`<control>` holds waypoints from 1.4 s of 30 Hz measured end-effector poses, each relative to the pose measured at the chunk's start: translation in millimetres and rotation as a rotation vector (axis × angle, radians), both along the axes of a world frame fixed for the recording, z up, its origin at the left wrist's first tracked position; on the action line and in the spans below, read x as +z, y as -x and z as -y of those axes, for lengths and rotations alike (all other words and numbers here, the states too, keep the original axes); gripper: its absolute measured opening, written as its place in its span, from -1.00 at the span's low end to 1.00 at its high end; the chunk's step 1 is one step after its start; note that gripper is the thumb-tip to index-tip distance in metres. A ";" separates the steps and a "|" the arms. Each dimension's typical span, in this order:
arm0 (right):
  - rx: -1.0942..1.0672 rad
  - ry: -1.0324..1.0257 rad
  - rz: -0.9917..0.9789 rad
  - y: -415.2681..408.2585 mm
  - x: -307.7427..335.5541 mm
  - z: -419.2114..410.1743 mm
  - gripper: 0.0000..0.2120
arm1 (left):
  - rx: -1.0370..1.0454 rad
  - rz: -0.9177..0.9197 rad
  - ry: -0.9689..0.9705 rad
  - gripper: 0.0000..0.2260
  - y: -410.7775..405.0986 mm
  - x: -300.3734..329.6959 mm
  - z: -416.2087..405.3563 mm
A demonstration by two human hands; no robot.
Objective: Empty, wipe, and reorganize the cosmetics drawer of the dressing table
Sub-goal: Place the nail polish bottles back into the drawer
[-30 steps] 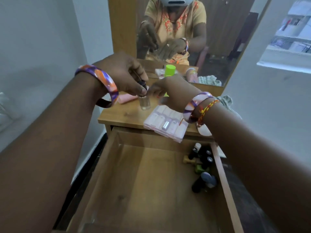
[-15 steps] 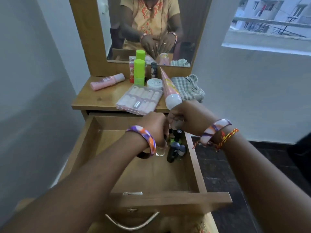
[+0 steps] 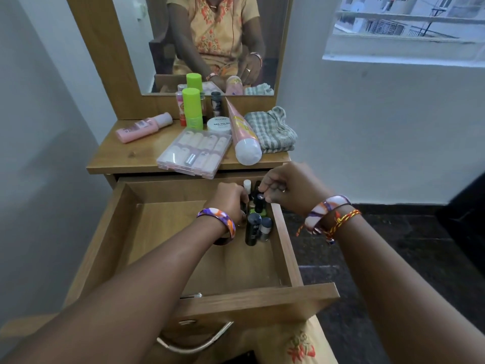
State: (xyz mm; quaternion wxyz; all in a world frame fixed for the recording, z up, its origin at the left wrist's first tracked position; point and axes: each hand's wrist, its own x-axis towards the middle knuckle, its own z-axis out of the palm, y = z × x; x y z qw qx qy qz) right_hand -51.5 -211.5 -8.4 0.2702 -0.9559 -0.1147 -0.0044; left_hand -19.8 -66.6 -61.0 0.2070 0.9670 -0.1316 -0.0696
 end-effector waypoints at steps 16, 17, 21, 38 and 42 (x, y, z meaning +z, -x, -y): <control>0.046 -0.048 0.005 -7.1 13.4 -9.0 -0.83 | -0.081 0.016 -0.108 -0.77 8.3 29.2 -13.0; 0.056 -0.057 0.025 -9.6 18.6 -11.5 -0.82 | -0.108 0.024 -0.113 -0.76 7.5 40.3 -16.7; 0.093 -0.068 0.103 -31.0 39.2 -23.6 -0.81 | -0.272 0.038 -0.099 -0.75 0.3 88.3 -36.9; -0.068 0.226 0.306 -198.5 63.0 -77.9 -0.73 | 0.119 0.429 -0.256 -0.74 -145.8 134.8 -45.6; -0.074 0.371 0.328 -205.8 56.3 -76.9 -0.81 | 0.177 0.438 -0.399 -0.80 -160.5 123.0 -28.1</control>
